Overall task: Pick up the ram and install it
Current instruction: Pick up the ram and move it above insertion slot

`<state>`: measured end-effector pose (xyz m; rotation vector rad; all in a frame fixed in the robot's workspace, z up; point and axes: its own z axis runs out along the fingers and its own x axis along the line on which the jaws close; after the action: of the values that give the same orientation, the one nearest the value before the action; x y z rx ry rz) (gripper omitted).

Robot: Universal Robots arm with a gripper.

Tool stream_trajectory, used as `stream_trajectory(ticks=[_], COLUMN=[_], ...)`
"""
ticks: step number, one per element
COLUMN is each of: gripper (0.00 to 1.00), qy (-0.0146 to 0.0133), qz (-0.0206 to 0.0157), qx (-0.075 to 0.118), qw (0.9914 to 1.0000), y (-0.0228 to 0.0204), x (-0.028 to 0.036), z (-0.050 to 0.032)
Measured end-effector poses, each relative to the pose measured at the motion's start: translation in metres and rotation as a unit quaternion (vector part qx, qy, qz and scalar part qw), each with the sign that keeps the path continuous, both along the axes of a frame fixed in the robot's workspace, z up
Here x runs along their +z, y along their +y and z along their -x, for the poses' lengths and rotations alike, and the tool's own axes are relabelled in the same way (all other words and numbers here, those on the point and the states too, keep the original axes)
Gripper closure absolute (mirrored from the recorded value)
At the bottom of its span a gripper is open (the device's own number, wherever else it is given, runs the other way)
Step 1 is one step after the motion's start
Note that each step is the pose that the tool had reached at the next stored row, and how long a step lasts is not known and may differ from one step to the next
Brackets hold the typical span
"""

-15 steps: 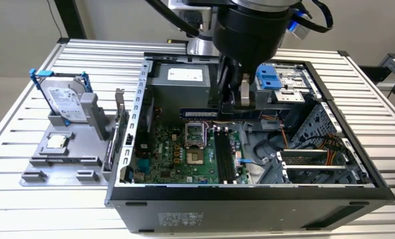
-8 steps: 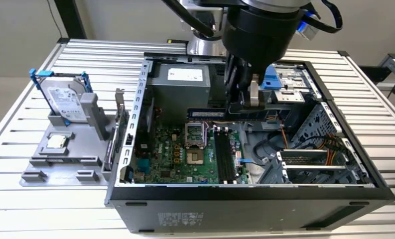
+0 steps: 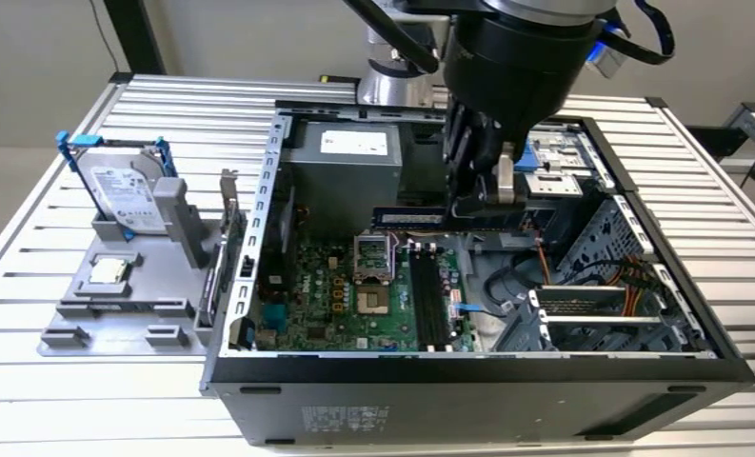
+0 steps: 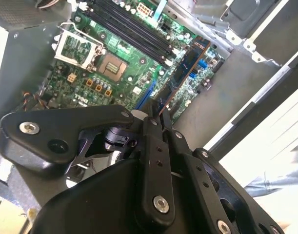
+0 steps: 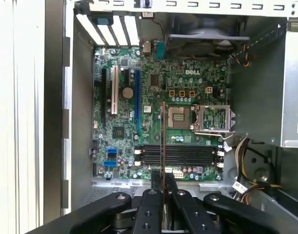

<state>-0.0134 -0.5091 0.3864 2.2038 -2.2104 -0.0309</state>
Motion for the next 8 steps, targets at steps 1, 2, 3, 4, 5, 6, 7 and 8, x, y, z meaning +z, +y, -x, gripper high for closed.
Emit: stream_trajectory(ticks=[1,2,3,4,5,6,7,8], gripper=[1.00,1.00,1.00,1.00,1.00,1.00,1.00,1.00], qy=[0.0000,0.0000,0.0001,0.0001,0.0001,0.0001,0.0001,0.0001], qz=[0.0000,0.0000,0.0000,0.0000,0.0000,0.0000,0.0000,0.0000], qx=[0.000,0.000,0.000,0.000,0.000,0.000,0.000,0.000], qw=[1.00000,1.00000,1.00000,1.00000,1.00000,1.00000,1.00000,1.00000], y=[0.0000,0.0000,0.0000,0.0000,0.0000,0.0000,0.0000,0.0000], x=[0.0000,0.0000,0.0000,0.0000,0.0000,0.0000,0.0000,0.0000], z=[-0.0014,-0.0028,-0.0042,-0.0055,-0.0069,-0.0083,-0.0097,-0.0109])
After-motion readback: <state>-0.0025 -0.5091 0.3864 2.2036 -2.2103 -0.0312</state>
